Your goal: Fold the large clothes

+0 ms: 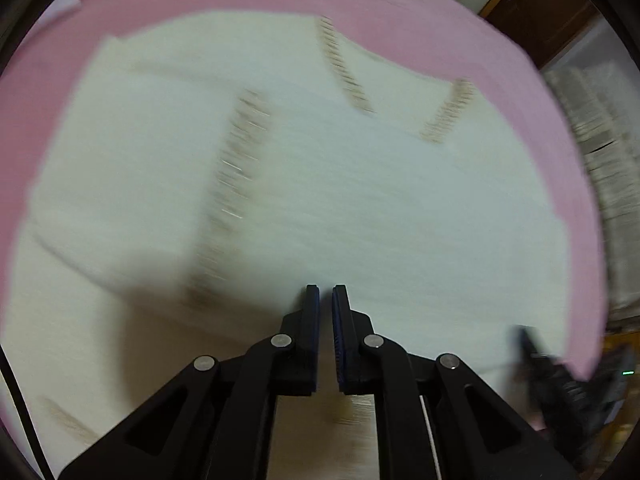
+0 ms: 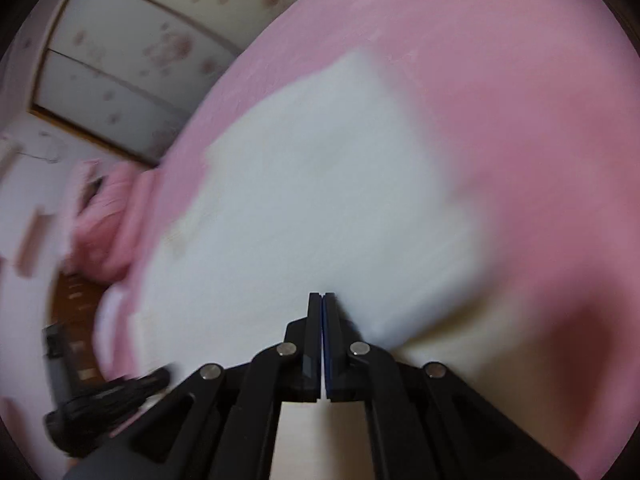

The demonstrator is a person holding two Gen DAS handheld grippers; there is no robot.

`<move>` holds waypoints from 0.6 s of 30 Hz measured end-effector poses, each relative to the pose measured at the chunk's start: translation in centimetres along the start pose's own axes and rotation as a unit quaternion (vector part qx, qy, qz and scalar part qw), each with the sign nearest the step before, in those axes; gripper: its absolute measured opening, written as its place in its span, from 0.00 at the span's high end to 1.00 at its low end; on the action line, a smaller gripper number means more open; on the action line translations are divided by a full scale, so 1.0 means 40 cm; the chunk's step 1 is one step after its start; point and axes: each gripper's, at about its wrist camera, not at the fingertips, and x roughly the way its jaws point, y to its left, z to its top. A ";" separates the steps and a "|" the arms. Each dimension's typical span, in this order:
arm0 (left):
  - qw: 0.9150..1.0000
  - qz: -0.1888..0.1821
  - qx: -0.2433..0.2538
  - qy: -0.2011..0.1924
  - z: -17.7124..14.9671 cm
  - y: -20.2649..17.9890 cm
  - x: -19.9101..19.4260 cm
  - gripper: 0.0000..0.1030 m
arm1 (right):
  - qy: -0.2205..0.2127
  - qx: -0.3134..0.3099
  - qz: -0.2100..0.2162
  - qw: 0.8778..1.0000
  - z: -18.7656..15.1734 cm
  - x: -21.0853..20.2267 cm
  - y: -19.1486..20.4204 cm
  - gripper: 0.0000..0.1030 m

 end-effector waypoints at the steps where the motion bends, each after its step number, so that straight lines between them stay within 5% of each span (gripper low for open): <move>1: 1.000 0.022 0.010 -0.005 0.004 0.012 0.001 0.96 | -0.013 0.007 -0.011 1.000 0.015 -0.025 -0.038 1.00; 3: 0.999 0.028 0.018 -0.007 0.006 0.023 0.004 0.96 | -0.017 -0.028 -0.029 0.999 0.032 -0.061 -0.052 1.00; 5: 0.999 0.032 0.021 -0.008 0.010 0.019 0.006 0.96 | -0.029 -0.123 -0.098 0.987 0.019 -0.075 0.017 1.00; 7: 0.998 0.051 0.030 -0.011 0.006 -0.002 0.005 0.96 | -0.038 -0.168 -0.122 0.977 -0.004 -0.084 0.077 1.00; 10: 0.997 0.037 0.062 -0.018 -0.021 -0.066 -0.016 0.96 | -0.012 -0.148 -0.011 0.989 -0.035 -0.077 0.134 1.00; 13: 0.997 -0.058 0.054 0.009 -0.033 -0.120 -0.034 0.95 | 0.065 -0.078 0.102 0.990 -0.097 0.010 0.174 1.00; 15: 0.990 -0.132 0.030 0.037 -0.044 -0.155 -0.007 0.95 | 0.095 -0.036 0.132 0.986 -0.122 0.068 0.180 1.00; 18: 0.985 -0.167 -0.004 0.042 -0.020 -0.182 0.045 0.95 | 0.100 0.007 0.158 0.982 -0.105 0.142 0.185 1.00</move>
